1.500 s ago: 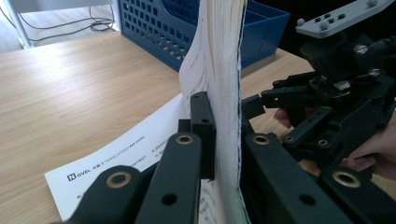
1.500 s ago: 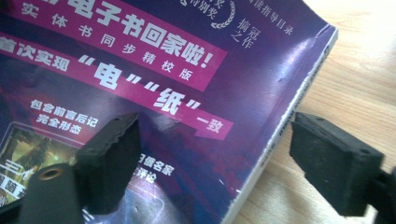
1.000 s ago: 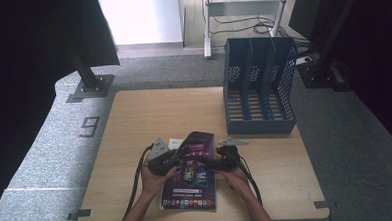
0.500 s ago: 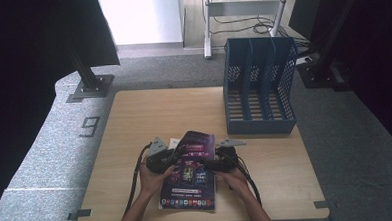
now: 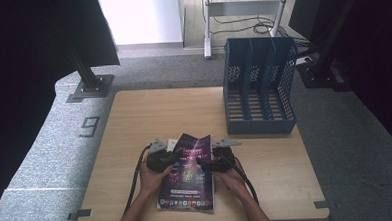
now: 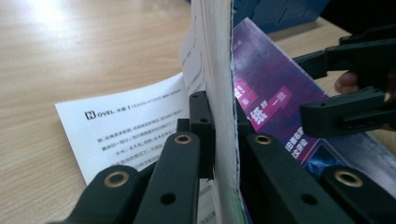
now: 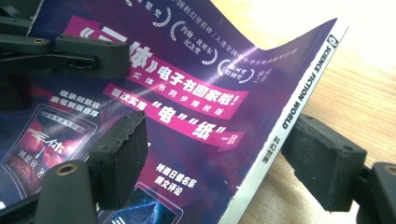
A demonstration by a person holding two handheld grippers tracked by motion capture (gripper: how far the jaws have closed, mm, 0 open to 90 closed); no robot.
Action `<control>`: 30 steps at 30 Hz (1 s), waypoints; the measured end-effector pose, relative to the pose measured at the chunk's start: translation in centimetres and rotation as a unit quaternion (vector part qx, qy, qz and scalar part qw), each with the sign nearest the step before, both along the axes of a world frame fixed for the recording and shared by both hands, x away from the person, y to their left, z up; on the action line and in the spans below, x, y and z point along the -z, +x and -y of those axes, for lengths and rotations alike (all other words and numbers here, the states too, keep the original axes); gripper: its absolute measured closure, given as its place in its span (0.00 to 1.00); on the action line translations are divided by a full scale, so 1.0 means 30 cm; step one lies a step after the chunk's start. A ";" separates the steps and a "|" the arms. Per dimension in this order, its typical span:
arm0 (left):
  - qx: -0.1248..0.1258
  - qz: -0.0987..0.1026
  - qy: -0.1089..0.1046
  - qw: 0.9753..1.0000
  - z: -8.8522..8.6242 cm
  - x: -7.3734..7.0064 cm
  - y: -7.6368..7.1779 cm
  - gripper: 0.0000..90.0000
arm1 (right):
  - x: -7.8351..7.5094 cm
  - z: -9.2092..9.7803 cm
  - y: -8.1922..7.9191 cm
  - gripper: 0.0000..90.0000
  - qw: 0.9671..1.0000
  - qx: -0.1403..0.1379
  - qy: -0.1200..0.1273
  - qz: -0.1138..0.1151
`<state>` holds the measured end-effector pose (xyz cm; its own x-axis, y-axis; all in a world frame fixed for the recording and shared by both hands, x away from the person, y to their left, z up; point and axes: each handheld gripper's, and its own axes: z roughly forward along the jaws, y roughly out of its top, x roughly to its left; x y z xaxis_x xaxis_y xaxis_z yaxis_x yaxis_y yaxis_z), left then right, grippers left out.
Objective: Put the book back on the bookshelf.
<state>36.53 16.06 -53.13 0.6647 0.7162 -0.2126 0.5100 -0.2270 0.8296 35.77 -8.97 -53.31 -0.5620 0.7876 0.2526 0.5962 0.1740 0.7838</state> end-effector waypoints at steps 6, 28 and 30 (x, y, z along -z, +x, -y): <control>-0.006 -0.011 0.016 1.000 -0.005 0.029 0.018 0.96 | 0.006 -0.004 0.004 0.25 1.000 0.001 -0.006 -0.002; -0.003 -0.013 0.014 1.000 -0.007 0.032 0.022 0.95 | 0.021 -0.039 0.129 0.30 0.999 -0.008 -0.013 -0.031; -0.004 -0.014 0.013 1.000 -0.007 0.032 0.022 0.95 | 0.022 -0.037 0.141 0.33 0.999 -0.005 -0.014 -0.033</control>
